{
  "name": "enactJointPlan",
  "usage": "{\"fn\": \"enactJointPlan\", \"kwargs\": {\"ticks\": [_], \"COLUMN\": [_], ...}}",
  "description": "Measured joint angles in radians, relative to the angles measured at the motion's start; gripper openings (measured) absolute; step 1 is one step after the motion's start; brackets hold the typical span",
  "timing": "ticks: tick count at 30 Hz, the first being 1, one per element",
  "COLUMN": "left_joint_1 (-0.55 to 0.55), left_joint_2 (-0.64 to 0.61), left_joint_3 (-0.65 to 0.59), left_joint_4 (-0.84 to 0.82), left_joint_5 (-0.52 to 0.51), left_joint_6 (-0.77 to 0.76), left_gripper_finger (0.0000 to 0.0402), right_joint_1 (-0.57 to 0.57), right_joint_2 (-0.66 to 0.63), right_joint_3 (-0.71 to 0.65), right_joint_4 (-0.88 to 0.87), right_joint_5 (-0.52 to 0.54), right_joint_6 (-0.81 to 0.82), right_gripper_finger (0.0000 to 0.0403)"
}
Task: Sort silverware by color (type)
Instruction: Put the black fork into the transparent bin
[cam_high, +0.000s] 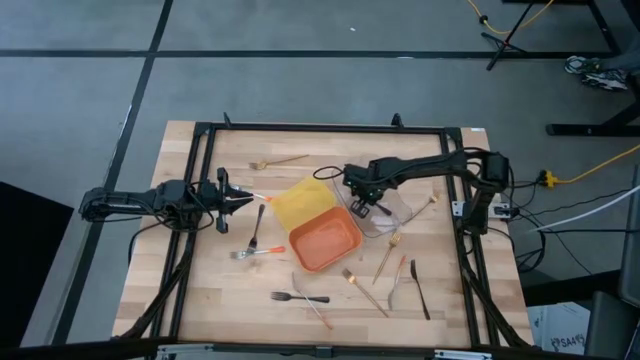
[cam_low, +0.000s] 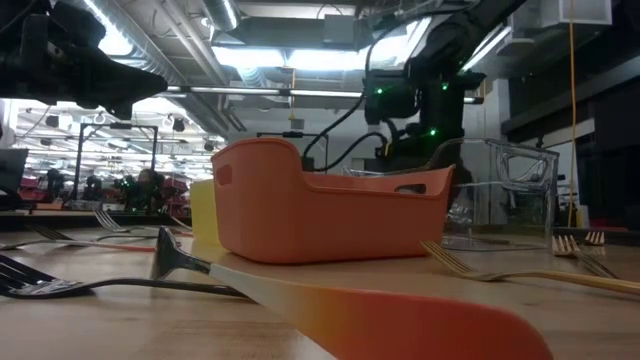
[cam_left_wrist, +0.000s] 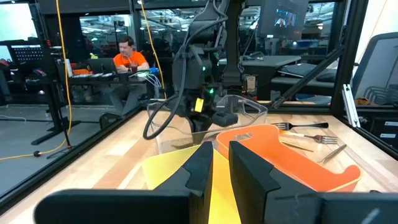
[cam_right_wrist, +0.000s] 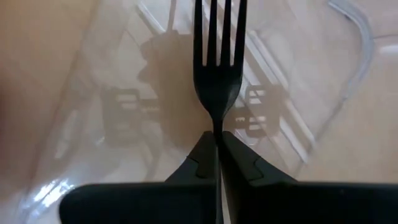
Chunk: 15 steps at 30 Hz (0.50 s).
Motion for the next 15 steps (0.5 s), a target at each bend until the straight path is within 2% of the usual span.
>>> {"fn": "enactJointPlan", "kwargs": {"ticks": [15], "left_joint_1": [0.000], "left_joint_2": [0.000], "left_joint_3": [0.000], "left_joint_4": [0.000], "left_joint_5": [0.000], "left_joint_6": [0.000], "left_gripper_finger": [0.0046], "right_joint_1": [0.000], "right_joint_2": [0.025], "right_joint_3": [0.002], "right_joint_4": [0.033], "right_joint_5": [0.045], "right_joint_6": [0.000], "right_gripper_finger": [0.0011]}}
